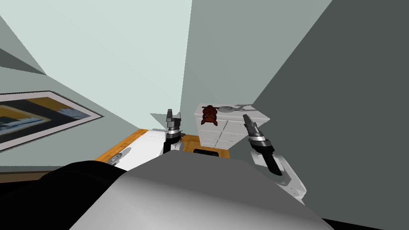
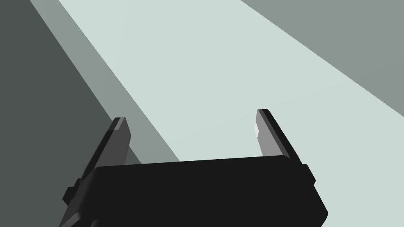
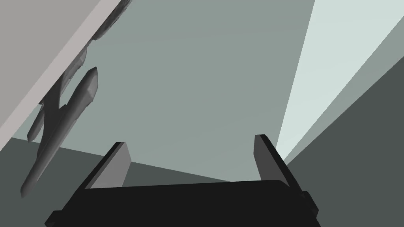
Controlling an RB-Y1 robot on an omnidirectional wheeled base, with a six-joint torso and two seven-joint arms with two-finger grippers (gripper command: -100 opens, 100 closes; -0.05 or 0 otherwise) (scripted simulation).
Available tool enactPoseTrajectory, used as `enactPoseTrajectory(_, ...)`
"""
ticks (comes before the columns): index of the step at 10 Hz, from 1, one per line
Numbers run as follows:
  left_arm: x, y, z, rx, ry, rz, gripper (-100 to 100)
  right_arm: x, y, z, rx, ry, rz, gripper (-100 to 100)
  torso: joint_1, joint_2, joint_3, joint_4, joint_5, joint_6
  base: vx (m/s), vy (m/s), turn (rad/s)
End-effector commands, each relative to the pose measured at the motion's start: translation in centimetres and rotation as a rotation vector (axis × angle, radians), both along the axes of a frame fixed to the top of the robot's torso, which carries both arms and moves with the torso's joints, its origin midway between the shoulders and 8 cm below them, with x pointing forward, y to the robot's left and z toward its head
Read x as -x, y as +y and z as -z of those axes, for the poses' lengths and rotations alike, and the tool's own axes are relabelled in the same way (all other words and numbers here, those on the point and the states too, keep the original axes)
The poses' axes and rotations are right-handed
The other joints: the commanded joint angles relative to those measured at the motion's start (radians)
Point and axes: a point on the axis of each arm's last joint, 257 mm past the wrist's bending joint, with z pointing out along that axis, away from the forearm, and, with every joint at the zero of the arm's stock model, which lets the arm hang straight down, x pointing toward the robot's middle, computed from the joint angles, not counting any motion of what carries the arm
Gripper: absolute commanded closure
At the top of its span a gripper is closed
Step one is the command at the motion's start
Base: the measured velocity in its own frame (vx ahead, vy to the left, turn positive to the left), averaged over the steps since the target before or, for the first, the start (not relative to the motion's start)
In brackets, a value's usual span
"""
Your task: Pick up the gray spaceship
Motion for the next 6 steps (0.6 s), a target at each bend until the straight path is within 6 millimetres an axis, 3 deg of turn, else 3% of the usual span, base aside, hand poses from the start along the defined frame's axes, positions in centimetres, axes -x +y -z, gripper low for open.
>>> enactPoseTrajectory(1, 0.0, 0.0, 0.0, 0.000, 0.000, 0.000, 0, -0.4, -0.9, 0.7, 0.105, 0.020, 0.033, -100, 0.000, 0.000, 0.000, 0.000, 0.000, 0.000, -0.015, 0.048, -0.013)
enactPoseTrajectory(6, 0.0, 0.0, 0.0, 0.000, 0.000, 0.000, 0, -1.4, -2.5, 1.3, 0.342, 0.050, 0.076, -100, 0.000, 0.000, 0.000, 0.000, 0.000, 0.000, -0.014, 0.045, -0.008)
